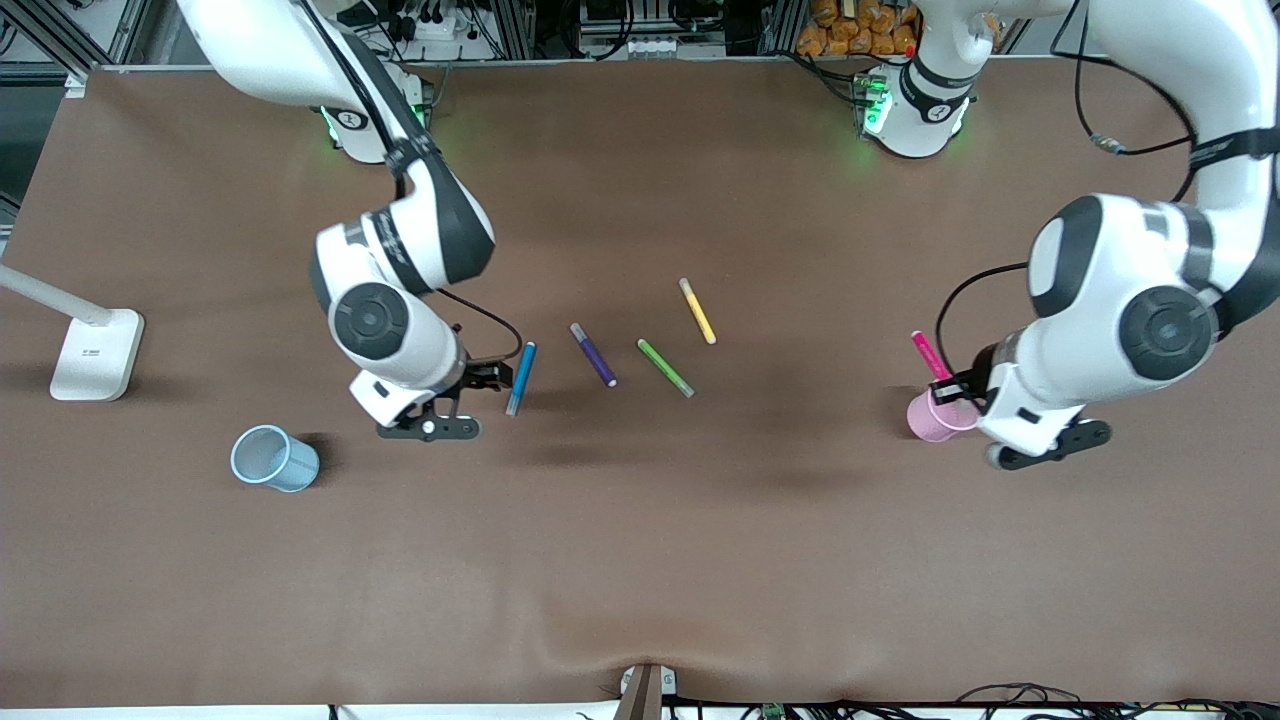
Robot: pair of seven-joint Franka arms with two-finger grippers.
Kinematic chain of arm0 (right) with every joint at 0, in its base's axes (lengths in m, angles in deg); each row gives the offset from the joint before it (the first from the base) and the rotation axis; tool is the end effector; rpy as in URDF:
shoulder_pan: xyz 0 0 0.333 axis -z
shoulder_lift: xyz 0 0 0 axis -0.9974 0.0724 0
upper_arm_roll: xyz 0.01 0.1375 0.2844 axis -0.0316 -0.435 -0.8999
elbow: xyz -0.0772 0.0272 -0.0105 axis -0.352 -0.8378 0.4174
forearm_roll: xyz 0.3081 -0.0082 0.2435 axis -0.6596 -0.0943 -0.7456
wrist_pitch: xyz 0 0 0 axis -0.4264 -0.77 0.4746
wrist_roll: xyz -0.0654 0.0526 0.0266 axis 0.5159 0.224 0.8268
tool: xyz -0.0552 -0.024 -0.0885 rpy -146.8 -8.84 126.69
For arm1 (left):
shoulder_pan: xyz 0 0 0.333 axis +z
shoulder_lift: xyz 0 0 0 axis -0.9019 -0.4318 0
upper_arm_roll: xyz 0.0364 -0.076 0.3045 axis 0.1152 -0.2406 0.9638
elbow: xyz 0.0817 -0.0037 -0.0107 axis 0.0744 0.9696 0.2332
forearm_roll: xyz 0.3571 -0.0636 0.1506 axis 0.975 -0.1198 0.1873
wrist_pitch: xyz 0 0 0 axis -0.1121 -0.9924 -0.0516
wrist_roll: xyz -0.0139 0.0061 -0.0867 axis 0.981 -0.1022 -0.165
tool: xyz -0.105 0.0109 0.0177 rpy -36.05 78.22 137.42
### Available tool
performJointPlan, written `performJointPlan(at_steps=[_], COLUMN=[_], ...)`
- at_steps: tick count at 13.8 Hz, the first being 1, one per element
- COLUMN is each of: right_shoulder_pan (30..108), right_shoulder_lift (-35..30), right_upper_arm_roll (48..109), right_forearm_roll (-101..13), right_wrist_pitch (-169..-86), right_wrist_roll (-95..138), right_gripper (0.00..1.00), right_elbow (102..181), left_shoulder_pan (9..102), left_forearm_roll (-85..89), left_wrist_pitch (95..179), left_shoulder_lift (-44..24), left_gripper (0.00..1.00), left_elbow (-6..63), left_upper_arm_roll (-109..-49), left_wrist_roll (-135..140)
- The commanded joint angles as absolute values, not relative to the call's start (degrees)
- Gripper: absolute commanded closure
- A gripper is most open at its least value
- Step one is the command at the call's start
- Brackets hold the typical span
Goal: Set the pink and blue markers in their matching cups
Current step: 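Lift the pink marker while the right gripper lowers onto the blue marker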
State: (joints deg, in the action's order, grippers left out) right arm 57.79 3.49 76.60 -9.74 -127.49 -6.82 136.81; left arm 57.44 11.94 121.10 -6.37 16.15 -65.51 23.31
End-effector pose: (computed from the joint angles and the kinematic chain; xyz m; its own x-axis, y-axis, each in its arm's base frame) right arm 0.6022 0.2839 0.3087 0.9914 -0.0030 -0.1306 0.0022 -0.9992 0.0394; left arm 0.6434 -0.1229 0.4289 0.9532 0.2710 -0.1339 0.2654 -0.9624 -0.0583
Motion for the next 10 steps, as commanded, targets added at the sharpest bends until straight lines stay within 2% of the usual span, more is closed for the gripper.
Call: performJointPlan(at_steps=[1,4,10], right_shoulder_pan=[56.0,55.2,54.4], right_shoulder_lift=[5.3,6.9,11.1], right_upper_arm_roll=[77.0,77.0,76.5], right_forearm_roll=[-10.2,-10.2,-12.1], right_wrist_pitch=[-132.3,-138.7,-143.6], right_wrist_roll=[-7.9,-8.0,-7.8], right_gripper=[0.0,0.0,0.0], right_elbow=[139.3,142.1,142.1], left_shoulder_pan=[58.3,58.4,58.4], left_forearm_roll=[13.3,13.3,16.2], left_wrist_pitch=[120.4,120.4,118.5], left_shoulder_lift=[-4.8,-4.7,-3.2], left_gripper=[1.0,1.0,1.0], left_elbow=[16.3,16.0,16.4], left_upper_arm_roll=[-65.9,-65.9,-65.1], left_wrist_roll=[23.7,24.0,27.3])
